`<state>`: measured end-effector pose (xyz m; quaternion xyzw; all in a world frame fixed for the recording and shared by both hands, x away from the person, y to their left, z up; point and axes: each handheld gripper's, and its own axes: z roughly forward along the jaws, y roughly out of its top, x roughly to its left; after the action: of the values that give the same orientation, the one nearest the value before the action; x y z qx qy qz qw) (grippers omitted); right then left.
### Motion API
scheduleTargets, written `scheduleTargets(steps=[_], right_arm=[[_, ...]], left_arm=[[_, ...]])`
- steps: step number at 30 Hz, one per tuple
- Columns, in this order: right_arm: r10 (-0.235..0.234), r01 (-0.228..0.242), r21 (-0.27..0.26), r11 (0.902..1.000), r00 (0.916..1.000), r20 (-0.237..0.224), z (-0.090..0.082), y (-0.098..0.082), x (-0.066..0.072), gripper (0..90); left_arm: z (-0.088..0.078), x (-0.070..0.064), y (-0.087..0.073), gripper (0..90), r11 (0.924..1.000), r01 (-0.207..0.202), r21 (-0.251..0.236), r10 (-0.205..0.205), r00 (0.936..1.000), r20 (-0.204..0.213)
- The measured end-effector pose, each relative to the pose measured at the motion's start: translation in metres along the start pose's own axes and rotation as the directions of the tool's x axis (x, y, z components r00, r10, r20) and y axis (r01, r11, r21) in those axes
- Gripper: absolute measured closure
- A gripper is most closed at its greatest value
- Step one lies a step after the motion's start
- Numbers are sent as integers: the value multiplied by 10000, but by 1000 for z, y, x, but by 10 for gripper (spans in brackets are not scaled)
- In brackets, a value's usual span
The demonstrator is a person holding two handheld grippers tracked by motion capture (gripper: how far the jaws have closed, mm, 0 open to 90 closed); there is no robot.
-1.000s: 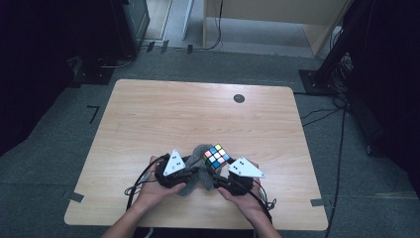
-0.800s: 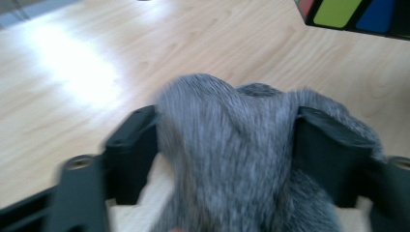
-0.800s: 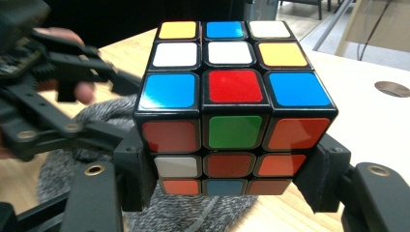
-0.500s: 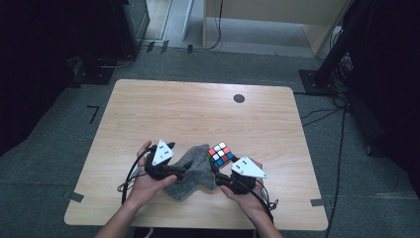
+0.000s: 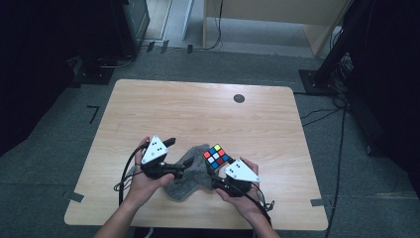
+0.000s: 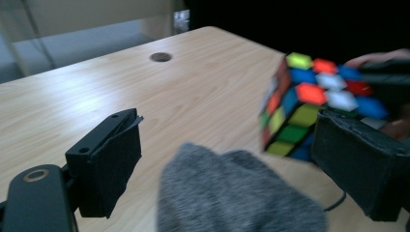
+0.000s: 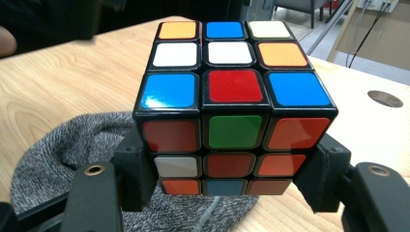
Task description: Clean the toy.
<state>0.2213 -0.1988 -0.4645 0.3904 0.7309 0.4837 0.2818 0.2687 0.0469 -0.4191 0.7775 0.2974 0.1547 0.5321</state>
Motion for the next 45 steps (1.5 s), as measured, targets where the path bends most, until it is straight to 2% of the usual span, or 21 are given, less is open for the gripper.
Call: scheduleTargets(steps=[3, 5, 6, 7, 9, 10, 11, 12, 16, 18, 21, 22, 23, 25, 28, 33, 39, 40, 42, 43, 45], right_arm=[[-295, 295, 51, 9996, 9995, 99, 2, -2, 6, 345], [-798, 804, -140, 9967, 9961, 368, 2, -2, 13, 345], [-798, 804, -140, 9967, 9961, 368, 2, -2, 13, 345], [-1171, 1193, -253, 9925, 9904, 741, 2, -3, 19, 345], [-1515, 1553, -310, 9874, 9834, 1000, 3, -3, 23, 344], [-1515, 1553, -310, 9874, 9834, 1000, 3, -3, 23, 344], [-1800, 1843, -272, 9825, 9769, 1152, 3, -4, 27, 344], [-1800, 1843, -272, 9825, 9769, 1152, 3, -4, 27, 344], [-2265, 2316, -277, 9724, 9660, 1244, 5, -7, 35, 343], [-2587, 2645, -262, 9640, 9565, 1344, 6, -8, 40, 341], [-2716, 2780, -344, 9600, 9538, 1281, 5, -9, 43, 331], [-2798, 2867, -421, 9571, 9521, 1235, 5, -9, 43, 323], [-2851, 2922, -469, 9552, 9511, 1191, 4, -9, 43, 316], [-2852, 2926, -514, 9549, 9514, 1165, 4, -9, 43, 316], [-2874, 2963, -705, 9525, 9511, 1132, 3, -9, 44, 319], [-2993, 3091, -760, 9480, 9469, 1172, 3, -10, 44, 307], [-3136, 3241, -812, 9425, 9419, 1201, 3, -12, 45, 341], [-3282, 3402, -877, 9362, 9360, 1275, 3, -12, 45, 344], [-3407, 3539, -908, 9309, 9306, 1337, 2, -11, 46, 348], [-3488, 3620, -886, 9280, 9273, 1356, 1, -12, 46, 349], [-3580, 3712, -865, 9245, 9236, 1371, 1, -12, 46, 349]], left_arm=[[4, -8, 3, 110, 9997, 191, 118, -196, 9989, 427], [8, -14, 2, 119, 9996, 124, 251, -142, 9974, 710], [10, -18, 2, 119, 9994, 36, 339, -65, 9963, 852], [12, -22, 2, 123, 9992, -41, 390, 2, 9949, 1009], [16, -28, 2, 131, 9990, -78, 434, 24, 9924, 1228], [17, -30, 2, 131, 9988, -121, 478, 60, 9919, 1267], [20, -32, 1, 133, 9982, -171, 576, 91, 9907, 1359], [20, -32, 1, 137, 9982, -171, 576, 91, 9907, 1359], [26, -37, -2, 151, 9962, -421, 766, 313, 9900, 1374], [27, -39, -2, 158, 9950, -503, 867, 381, 9899, 1366], [29, -40, -4, 217, 9933, -614, 976, 493, 9913, 1223], [29, -38, -5, 257, 9929, -687, 972, 579, 9923, 1098], [28, -35, -7, 336, 9943, -632, 860, 528, 9915, 1188], [27, -28, -8, 340, 9964, -134, 843, 1, 9879, 1554], [27, -19, -9, 343, 9954, 486, 831, -641, 9785, 1961], [24, -7, -10, 345, 9861, 1456, 797, -1602, 9603, 2282], [20, 2, -9, 346, 9788, 1930, 682, -2042, 9446, 2568], [20, 2, -9, 346, 9768, 2030, 688, -2141, 9412, 2614], [20, 4, -9, 344, 9729, 2178, 772, -2307, 9346, 2707], [22, 4, -8, 337, 9685, 2277, 1010, -2470, 9307, 2698], [23, 4, -8, 321, 9680, 2207, 1194, -2454, 9322, 2659]])
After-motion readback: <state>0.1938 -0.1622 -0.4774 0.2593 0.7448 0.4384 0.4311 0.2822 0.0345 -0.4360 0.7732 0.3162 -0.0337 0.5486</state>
